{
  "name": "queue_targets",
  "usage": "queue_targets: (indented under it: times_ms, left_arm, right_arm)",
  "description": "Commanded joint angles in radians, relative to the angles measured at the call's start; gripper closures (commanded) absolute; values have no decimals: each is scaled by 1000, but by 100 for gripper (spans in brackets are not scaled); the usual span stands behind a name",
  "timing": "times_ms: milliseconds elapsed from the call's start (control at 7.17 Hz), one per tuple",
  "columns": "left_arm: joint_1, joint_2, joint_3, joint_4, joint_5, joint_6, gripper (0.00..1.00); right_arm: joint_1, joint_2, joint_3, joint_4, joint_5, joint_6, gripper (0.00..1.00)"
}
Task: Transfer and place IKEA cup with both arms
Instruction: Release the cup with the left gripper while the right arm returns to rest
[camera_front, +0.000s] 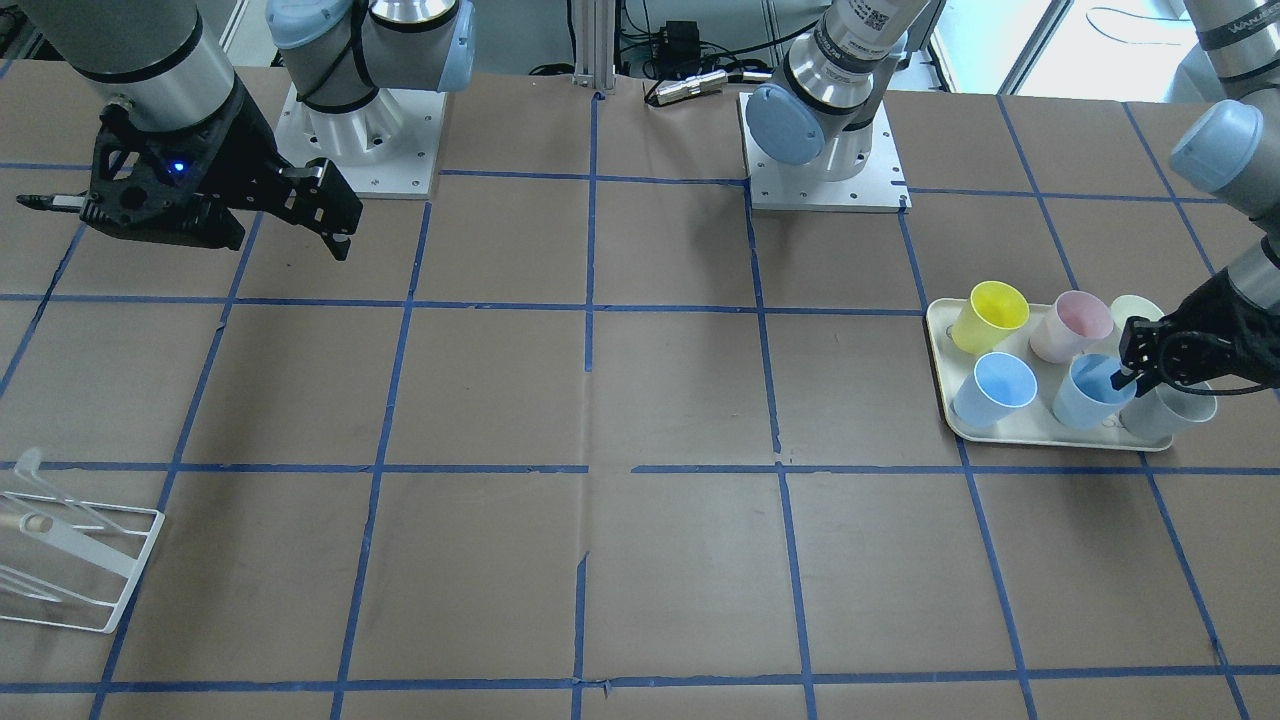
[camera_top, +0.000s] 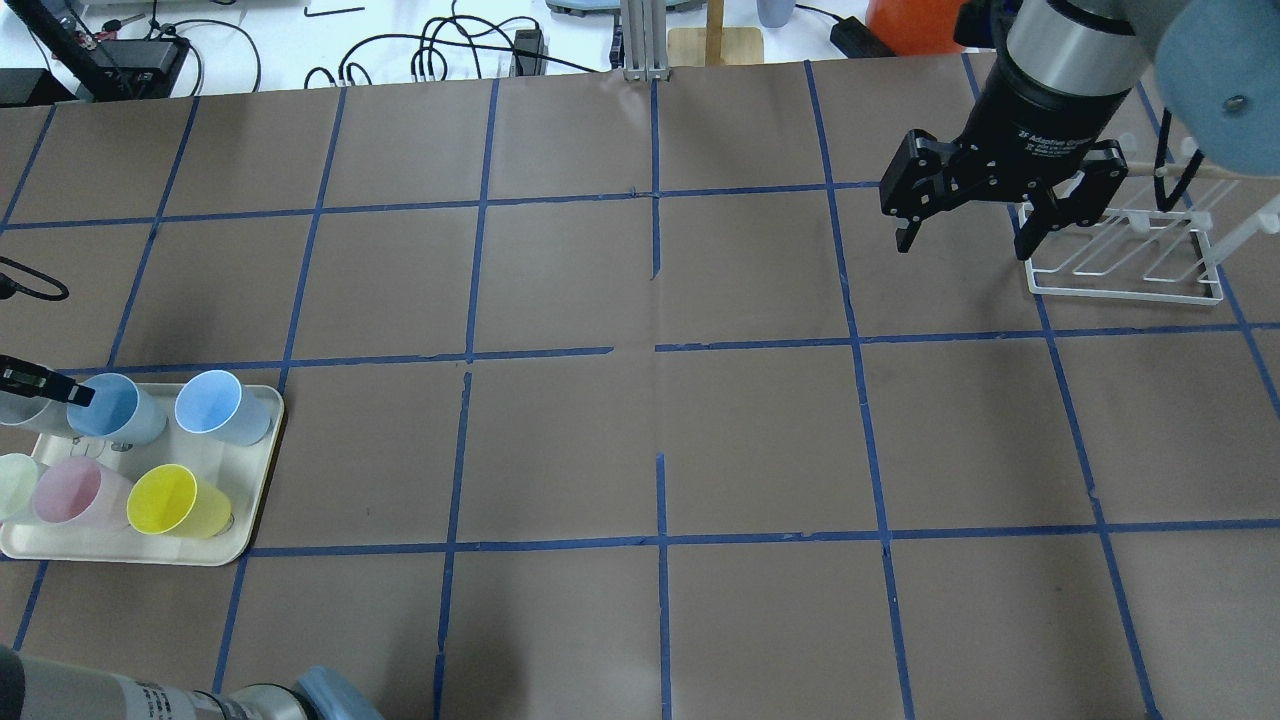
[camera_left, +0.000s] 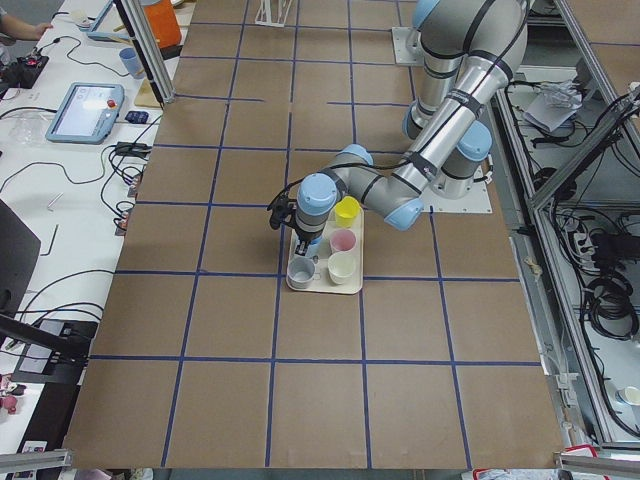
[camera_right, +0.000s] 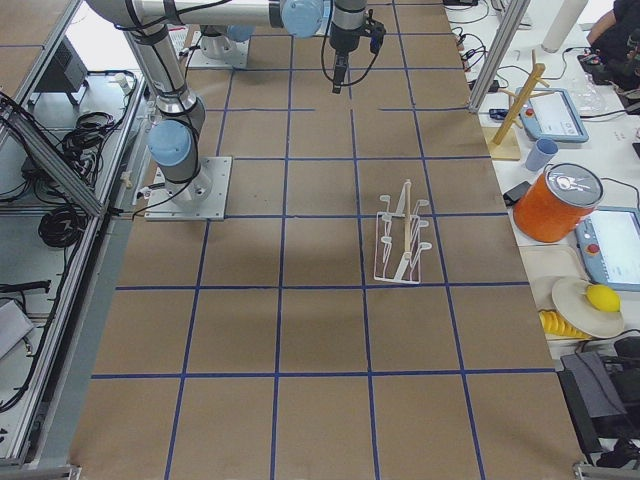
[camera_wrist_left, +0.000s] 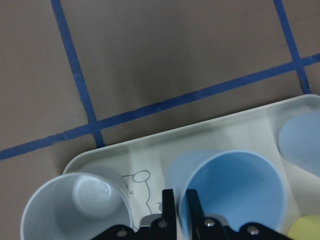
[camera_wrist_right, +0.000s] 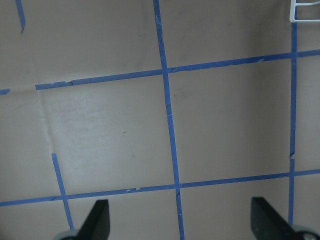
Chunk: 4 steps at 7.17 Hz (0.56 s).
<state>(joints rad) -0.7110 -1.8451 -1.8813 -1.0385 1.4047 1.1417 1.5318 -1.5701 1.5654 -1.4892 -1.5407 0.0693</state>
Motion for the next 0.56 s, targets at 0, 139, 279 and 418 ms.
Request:
queue_targets:
  times_ms: [0, 139, 279, 418]
  left_arm:
    - [-11, 27, 22, -14, 2, -35, 0]
    - [-37, 55, 92, -97, 0, -87, 0]
    - [-97, 88, 187, -277, -10, -155, 0]
    - [-217, 121, 276, -379, -6, -347, 0]
  right_arm:
    - [-1, -5, 1, -3, -1, -8, 0]
    - [1, -10, -1, -2, 2, -13, 0]
    - [1, -14, -1, -2, 7, -20, 0]
    - [-4, -22, -1, -11, 5, -20, 0]
